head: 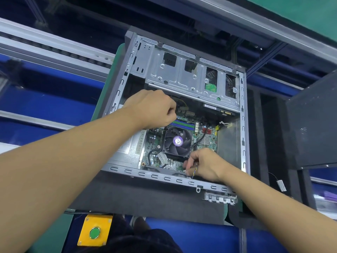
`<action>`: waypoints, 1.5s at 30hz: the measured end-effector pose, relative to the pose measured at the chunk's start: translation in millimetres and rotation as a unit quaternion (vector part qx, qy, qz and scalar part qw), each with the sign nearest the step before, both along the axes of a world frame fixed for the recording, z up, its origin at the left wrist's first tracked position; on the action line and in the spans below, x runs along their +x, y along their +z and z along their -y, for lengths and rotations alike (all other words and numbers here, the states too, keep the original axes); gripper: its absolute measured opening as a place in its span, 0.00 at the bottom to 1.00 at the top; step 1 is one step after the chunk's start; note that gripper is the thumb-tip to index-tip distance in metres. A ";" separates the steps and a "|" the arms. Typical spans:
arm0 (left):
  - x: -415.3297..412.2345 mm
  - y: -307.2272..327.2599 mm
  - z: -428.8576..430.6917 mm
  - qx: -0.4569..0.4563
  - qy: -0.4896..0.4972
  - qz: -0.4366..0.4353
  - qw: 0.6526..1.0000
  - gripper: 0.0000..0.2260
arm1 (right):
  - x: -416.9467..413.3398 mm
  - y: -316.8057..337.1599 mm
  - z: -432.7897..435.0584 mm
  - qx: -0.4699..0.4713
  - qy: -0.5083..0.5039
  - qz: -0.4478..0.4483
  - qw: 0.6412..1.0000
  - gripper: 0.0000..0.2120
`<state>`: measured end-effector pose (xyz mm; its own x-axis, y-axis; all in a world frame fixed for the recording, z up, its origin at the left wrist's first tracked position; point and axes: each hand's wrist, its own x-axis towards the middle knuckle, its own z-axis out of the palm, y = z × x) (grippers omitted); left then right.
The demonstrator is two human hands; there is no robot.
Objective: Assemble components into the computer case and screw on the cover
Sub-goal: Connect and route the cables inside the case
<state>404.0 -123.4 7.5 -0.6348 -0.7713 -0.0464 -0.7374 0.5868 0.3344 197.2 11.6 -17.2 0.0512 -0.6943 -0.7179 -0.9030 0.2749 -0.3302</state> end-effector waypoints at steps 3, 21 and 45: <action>-0.2 -0.9 0.0 -0.005 -0.006 -0.002 1.000 0.12 | 0.8 -0.5 -1.3 0.002 0.048 -0.019 0.999 0.09; 0.6 -2.2 1.1 -0.014 -0.003 -0.015 1.000 0.11 | -2.4 -13.8 10.1 -0.016 0.038 -0.097 0.994 0.06; 0.0 -2.7 1.5 -0.014 -0.006 -0.018 1.000 0.11 | 3.4 -11.7 8.2 -0.020 0.067 -0.115 0.991 0.03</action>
<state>404.0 -124.9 4.8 -0.6454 -0.7638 -0.0019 -0.7177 0.6057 0.3435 200.6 3.4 -28.9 -0.0173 -0.7211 -0.6926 -0.9833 0.1379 -0.1190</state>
